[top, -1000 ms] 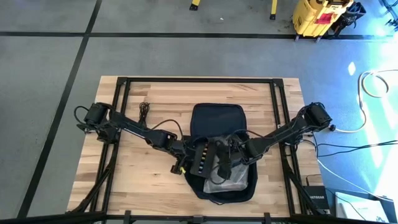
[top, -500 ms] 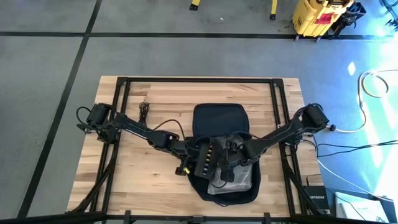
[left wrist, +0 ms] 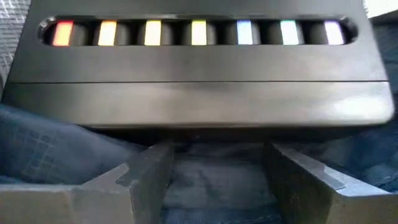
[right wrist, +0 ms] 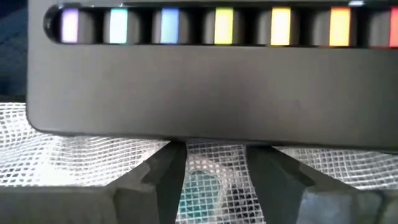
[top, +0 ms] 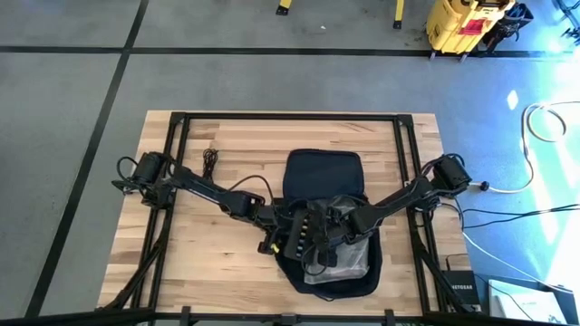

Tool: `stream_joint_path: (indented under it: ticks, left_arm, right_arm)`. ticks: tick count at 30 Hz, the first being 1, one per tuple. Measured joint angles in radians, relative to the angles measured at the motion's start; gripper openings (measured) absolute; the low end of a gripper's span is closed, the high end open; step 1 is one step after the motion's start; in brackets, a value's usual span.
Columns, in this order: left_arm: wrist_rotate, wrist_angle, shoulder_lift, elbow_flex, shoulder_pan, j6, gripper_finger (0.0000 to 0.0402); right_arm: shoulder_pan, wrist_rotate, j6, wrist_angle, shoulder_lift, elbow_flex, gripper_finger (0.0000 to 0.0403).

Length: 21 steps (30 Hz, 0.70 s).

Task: Unpack backpack
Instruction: Remove the black medicine organizer from the black backpack

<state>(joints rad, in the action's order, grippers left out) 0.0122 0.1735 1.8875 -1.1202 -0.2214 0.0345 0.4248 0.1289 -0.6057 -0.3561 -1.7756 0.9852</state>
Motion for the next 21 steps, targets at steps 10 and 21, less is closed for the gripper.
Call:
stream_joint_path:
  ticks: [10,21]
  left_arm:
    - [0.014,0.046,0.002,-0.025,-0.014,-0.022,0.0237]
    - [0.032,0.121,0.001,-0.101,-0.023,-0.026,0.0237]
  right_arm:
    - [0.002,0.029,0.056,0.037,-0.002,-0.003,0.0154]
    - [0.002,0.018,0.046,-0.011,-0.004,0.031,0.0154]
